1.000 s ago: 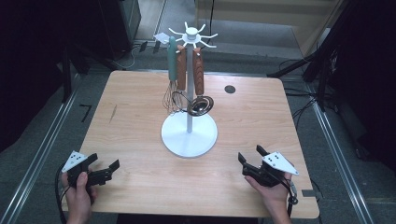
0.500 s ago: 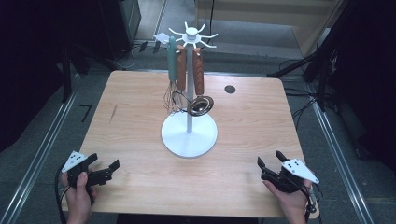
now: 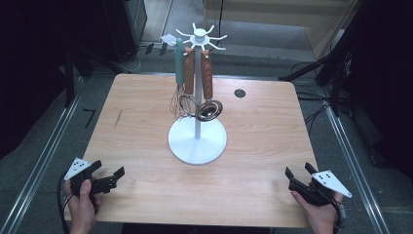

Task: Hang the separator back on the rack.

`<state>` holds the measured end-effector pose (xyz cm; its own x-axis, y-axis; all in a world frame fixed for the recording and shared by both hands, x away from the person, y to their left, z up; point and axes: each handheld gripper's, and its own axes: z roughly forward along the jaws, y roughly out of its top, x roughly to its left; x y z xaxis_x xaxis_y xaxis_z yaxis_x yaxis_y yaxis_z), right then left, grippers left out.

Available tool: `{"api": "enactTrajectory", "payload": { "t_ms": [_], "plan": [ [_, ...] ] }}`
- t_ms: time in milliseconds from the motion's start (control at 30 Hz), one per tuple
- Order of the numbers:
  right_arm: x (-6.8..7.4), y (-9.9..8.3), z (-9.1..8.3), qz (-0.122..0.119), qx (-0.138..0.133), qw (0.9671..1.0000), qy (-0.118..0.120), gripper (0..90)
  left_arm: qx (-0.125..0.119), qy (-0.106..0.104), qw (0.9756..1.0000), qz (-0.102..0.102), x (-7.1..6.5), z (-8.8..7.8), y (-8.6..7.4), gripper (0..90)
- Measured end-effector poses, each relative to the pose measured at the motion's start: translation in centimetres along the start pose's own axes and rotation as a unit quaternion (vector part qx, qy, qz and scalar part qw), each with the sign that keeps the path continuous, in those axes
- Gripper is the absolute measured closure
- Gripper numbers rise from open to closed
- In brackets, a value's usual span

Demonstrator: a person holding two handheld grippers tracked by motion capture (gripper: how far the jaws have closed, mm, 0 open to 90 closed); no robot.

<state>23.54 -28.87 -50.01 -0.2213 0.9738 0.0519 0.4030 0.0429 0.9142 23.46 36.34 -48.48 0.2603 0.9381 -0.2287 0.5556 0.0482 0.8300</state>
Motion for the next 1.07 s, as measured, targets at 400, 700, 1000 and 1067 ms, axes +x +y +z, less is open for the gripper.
{"api": "enactTrajectory", "payload": {
  "t_ms": [400, 700, 1000, 1067],
  "plan": [
    [-2.3, -1.4, -1.3, 0.009, 0.009, 0.9999, -0.007, 25.5, 0.0, -0.004, 1.0, -0.009, 0.2, 0.0, 0.0, 0.0],
    [-3.2, -1.6, -1.8, 0.027, 0.003, 0.9996, -0.012, 25.3, 0.0, -0.004, 1.0, -0.008, 0.2, 0.0, 0.0, 0.0],
    [-3.6, -1.7, -2.0, 0.036, 0.001, 0.9993, -0.012, 24.3, 0.002, -0.004, 0.9999, -0.011, 0.3, 0.0, 0.0, 0.0],
    [-3.5, -1.7, -2.0, 0.035, 0.003, 0.9993, -0.012, 24.3, 0.003, -0.005, 0.9999, -0.01, 0.3, 0.0, 0.0, 0.0]
  ]
}}
